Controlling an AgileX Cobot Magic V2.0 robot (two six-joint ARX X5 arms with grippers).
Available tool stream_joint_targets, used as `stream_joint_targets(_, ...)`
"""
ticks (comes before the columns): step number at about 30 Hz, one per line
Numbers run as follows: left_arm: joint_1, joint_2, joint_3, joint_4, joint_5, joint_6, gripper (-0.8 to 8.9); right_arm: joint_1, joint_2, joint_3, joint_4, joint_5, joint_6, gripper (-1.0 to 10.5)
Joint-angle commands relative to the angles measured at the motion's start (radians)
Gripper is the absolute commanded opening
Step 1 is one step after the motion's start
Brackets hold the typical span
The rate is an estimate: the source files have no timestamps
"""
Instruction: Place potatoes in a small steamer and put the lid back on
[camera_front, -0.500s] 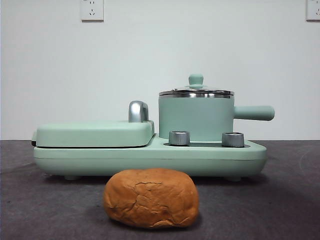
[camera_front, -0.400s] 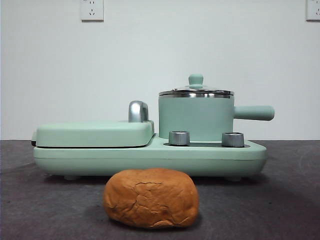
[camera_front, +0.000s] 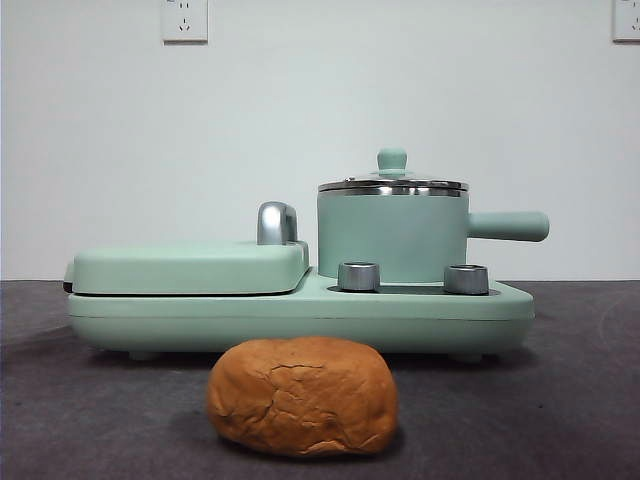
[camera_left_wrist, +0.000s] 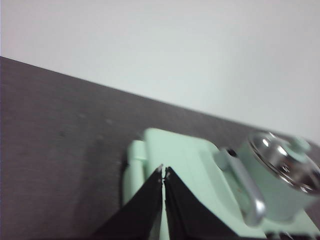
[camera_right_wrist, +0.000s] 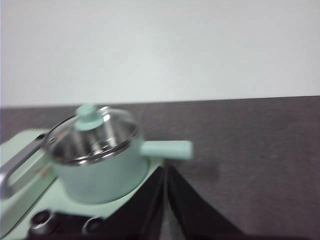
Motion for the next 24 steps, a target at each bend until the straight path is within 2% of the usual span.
stream_joint_targets(1, -0.006, 0.102, 0.089, 0.011, 0.092, 0.128, 0.09, 0.001, 0.092, 0.054, -0.011, -0.095, -0.091, 0.1)
stream_joint_targets(5, -0.047, 0.257, 0.199, 0.011, 0.171, 0.266, 0.08, 0.002, 0.234, 0.129, -0.014, -0.212, -0.143, 0.1)
stream_joint_targets(8, -0.093, 0.36, 0.26, 0.011, 0.179, 0.359, 0.08, 0.003, 0.328, 0.176, -0.015, -0.245, -0.19, 0.1)
stream_joint_targets(15, -0.223, 0.568, 0.355, 0.013, 0.18, 0.553, 0.08, 0.018, 0.494, 0.276, -0.032, -0.245, -0.325, 0.1)
stream_joint_targets(22, -0.319, 0.693, 0.404, 0.015, 0.18, 0.658, 0.11, 0.039, 0.569, 0.31, -0.032, -0.245, -0.436, 0.1)
stream_joint_targets(24, -0.338, 0.706, 0.405, 0.019, 0.179, 0.667, 1.0, 0.045, 0.575, 0.31, -0.041, -0.245, -0.467, 0.7)
